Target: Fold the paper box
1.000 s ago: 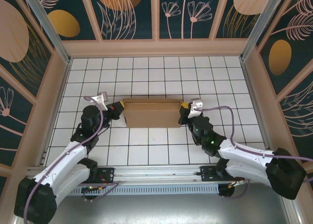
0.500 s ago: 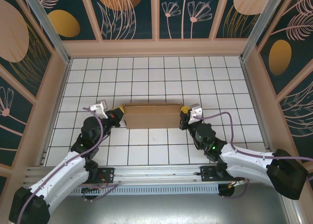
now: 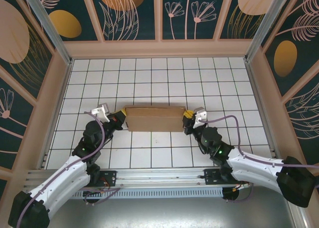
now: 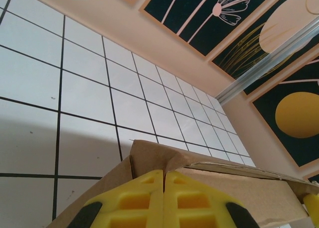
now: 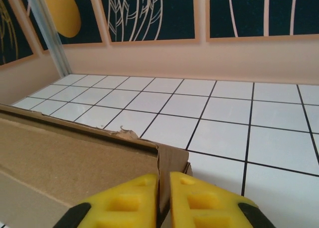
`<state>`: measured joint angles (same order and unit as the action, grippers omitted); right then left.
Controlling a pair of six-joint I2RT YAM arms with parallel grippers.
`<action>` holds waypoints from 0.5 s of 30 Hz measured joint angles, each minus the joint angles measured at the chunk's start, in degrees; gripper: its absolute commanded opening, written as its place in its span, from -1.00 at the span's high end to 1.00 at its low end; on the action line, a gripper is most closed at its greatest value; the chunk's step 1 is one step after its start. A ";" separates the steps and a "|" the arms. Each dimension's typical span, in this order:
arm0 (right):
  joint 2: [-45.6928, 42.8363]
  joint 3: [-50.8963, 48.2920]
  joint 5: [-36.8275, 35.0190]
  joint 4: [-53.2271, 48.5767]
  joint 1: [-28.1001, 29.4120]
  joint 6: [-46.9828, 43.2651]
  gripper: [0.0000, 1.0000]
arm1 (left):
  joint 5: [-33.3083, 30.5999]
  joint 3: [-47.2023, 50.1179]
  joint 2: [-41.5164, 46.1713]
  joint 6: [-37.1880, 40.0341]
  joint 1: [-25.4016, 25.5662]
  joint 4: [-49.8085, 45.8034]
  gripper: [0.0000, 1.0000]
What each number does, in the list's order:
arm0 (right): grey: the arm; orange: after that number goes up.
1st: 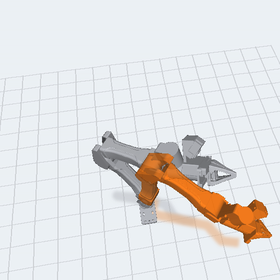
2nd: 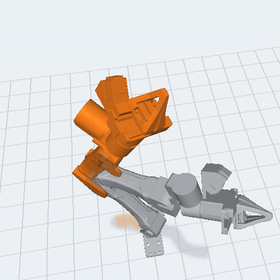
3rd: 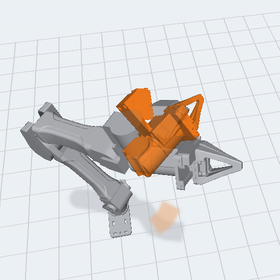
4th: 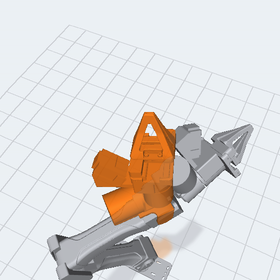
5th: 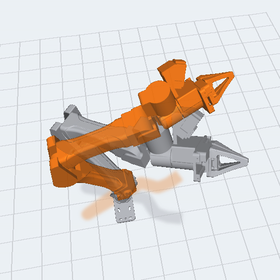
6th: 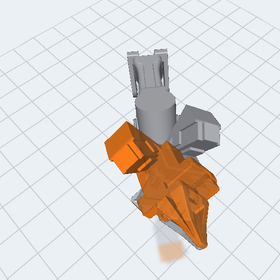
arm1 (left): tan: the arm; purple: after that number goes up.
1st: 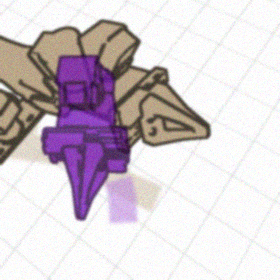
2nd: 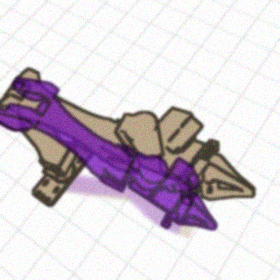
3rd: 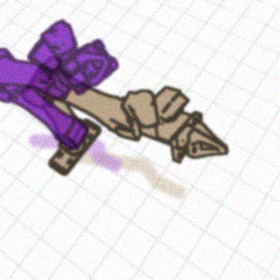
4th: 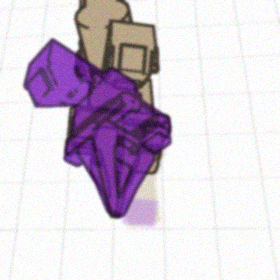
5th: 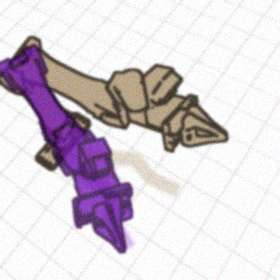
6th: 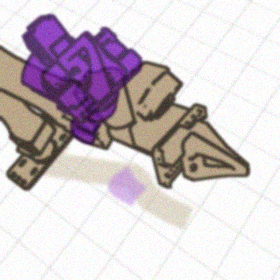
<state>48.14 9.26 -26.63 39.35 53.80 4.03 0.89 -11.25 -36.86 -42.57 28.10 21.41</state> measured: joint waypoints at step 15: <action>-10.10 4.37 9.22 -10.97 -0.02 -2.16 -0.06 | -3.61 -2.54 -3.17 6.25 4.15 -1.66 1.00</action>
<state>38.04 13.63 -17.41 28.38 53.78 1.87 -2.72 -13.78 -40.03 -36.32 32.25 19.75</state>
